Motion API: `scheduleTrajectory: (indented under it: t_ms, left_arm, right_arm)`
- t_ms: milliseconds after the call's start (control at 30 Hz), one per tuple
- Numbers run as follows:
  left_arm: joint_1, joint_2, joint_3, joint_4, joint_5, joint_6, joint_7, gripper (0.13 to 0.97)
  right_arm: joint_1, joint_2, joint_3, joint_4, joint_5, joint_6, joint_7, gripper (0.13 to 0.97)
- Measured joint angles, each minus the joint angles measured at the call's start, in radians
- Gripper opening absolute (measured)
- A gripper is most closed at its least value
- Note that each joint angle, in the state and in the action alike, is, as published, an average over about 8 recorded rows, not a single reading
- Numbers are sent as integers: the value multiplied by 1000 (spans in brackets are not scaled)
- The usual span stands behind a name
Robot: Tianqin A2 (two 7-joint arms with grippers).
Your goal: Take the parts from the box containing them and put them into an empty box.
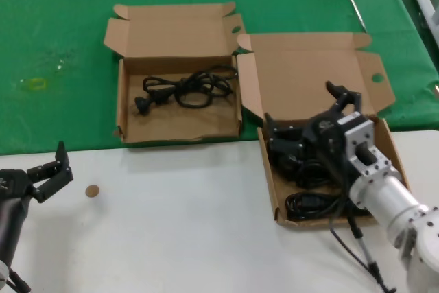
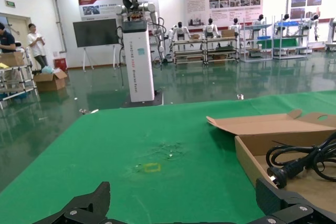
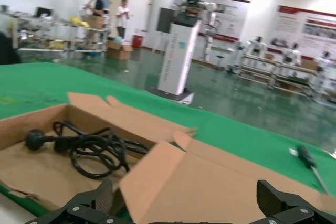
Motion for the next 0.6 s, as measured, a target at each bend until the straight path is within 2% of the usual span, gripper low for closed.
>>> scheduleTrajectory:
  t_ms: [367,600]
  left_arm:
    - [0,0,0,0,0,0,0,966]
    - [0,0,0,0,0,0,0,966]
  right_arm:
    - [-143,17,69,122,53,94,88,966]
    - [-179,21,86,153,66,118,110,966]
